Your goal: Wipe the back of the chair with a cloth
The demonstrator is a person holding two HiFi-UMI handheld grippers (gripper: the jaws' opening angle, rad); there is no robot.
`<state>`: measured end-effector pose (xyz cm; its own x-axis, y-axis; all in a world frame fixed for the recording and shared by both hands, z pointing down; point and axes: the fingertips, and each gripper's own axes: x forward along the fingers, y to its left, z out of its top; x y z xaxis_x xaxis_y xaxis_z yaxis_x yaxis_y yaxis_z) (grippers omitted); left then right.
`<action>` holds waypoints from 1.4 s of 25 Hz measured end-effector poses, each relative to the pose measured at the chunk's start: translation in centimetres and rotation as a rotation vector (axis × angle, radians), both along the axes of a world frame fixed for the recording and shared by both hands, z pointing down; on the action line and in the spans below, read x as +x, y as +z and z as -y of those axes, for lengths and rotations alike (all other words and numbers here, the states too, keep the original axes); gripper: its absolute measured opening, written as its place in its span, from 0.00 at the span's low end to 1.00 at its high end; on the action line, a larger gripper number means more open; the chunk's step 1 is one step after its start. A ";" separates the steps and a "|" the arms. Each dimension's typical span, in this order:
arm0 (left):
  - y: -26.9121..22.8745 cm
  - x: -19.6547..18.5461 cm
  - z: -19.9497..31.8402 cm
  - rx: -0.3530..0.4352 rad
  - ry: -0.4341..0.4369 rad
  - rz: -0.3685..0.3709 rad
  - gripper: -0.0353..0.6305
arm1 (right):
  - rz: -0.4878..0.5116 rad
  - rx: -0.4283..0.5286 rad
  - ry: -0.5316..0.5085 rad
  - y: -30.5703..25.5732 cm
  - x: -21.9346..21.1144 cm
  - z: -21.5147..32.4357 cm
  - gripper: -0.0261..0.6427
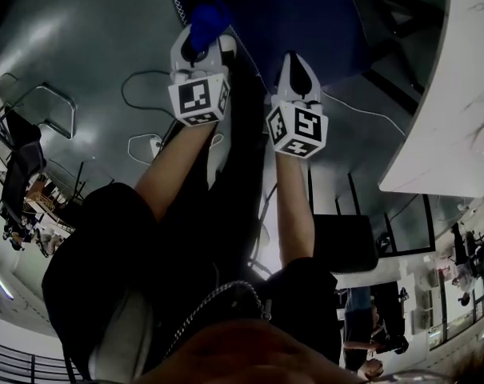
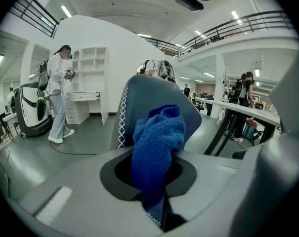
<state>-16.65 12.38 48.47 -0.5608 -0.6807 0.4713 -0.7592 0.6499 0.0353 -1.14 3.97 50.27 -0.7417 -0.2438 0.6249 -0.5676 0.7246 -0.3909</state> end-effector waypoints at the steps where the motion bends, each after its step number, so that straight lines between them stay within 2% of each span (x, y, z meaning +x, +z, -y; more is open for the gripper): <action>1: 0.3 0.2 -0.1 -0.012 0.010 0.002 0.13 | 0.001 0.004 -0.001 -0.2 -0.1 0.0 0.04; 5: 0.3 0.9 -0.4 -0.046 0.056 0.000 0.13 | 0.006 0.018 -0.005 -1.3 -0.2 0.1 0.04; 9: -2.0 1.3 1.6 -0.002 0.135 0.003 0.13 | 0.014 0.043 -0.004 -3.4 0.3 0.7 0.04; 12: -5.1 2.3 3.9 0.030 0.264 0.029 0.13 | 0.013 0.075 -0.042 -5.8 0.7 0.5 0.04; 16: -9.7 4.2 6.6 0.044 0.449 0.076 0.13 | -0.007 0.169 -0.124 -10.3 2.0 0.3 0.04; 20: -15.8 6.3 7.3 0.050 0.574 0.082 0.13 | -0.041 0.216 -0.147 -14.8 4.6 -0.3 0.04; 23: -19.3 8.4 8.3 0.086 0.658 0.078 0.13 | -0.064 0.263 -0.099 -16.8 7.5 0.1 0.04; 27: -21.3 10.8 7.4 0.054 0.758 0.067 0.13 | -0.078 0.282 -0.024 -19.8 10.6 -0.9 0.04; 30: -23.0 11.7 6.4 0.047 0.828 0.053 0.13 | -0.078 0.294 0.035 -22.3 11.4 -2.1 0.04; 35: -26.3 12.2 3.2 0.070 0.936 0.009 0.13 | -0.019 0.218 0.233 -25.8 11.3 -5.8 0.04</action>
